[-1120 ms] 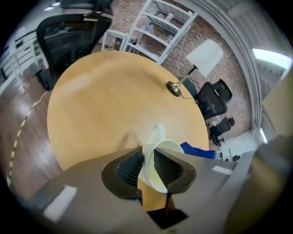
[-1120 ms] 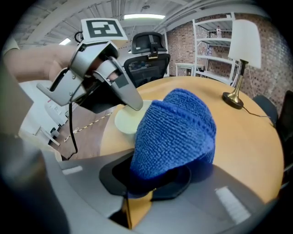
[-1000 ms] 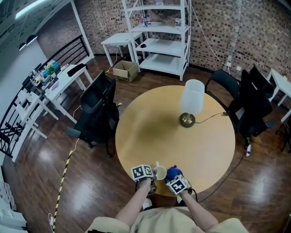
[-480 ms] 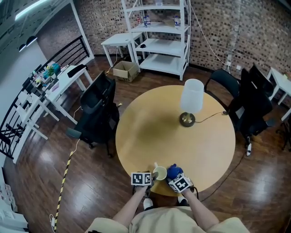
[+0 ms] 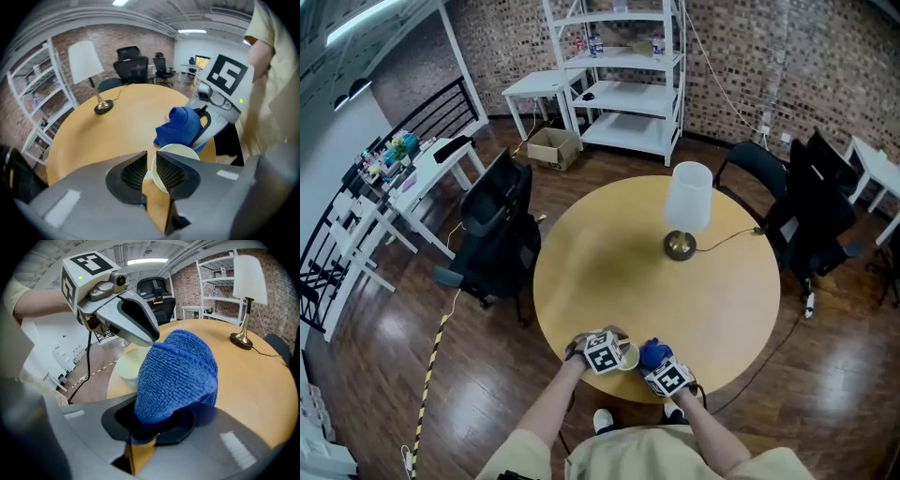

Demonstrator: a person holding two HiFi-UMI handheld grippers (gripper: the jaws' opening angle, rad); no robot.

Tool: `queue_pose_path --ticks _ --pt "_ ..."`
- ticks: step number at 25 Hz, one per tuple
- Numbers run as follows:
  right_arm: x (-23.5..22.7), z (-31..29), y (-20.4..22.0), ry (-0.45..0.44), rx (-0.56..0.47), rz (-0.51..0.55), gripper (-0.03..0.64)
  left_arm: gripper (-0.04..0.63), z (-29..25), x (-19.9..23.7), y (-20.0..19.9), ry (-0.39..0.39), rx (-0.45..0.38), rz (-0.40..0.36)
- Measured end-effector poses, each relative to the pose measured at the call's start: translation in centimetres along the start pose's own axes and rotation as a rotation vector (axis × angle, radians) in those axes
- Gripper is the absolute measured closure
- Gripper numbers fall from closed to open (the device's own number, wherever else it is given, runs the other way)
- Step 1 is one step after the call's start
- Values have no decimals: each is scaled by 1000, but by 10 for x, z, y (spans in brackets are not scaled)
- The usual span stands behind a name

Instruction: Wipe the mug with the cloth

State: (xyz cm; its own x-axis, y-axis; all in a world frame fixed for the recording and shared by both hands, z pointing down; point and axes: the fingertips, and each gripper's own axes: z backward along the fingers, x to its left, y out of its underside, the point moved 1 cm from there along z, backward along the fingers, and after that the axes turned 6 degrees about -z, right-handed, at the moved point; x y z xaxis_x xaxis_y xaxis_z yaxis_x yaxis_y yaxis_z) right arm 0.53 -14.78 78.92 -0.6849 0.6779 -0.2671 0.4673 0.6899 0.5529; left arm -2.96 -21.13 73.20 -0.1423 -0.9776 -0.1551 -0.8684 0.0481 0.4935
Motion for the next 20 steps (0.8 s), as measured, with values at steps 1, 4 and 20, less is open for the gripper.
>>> queue_pose_path --ticks 1,4,20 --pt "0 0 1 -2 1 0 554 545 -4 -4 0 39 29 -65" --pt "2 0 1 -3 1 2 554 509 -15 -13 2 127 94 -188" --pt "3 2 1 34 8 29 554 555 -29 11 28 68 159 355"
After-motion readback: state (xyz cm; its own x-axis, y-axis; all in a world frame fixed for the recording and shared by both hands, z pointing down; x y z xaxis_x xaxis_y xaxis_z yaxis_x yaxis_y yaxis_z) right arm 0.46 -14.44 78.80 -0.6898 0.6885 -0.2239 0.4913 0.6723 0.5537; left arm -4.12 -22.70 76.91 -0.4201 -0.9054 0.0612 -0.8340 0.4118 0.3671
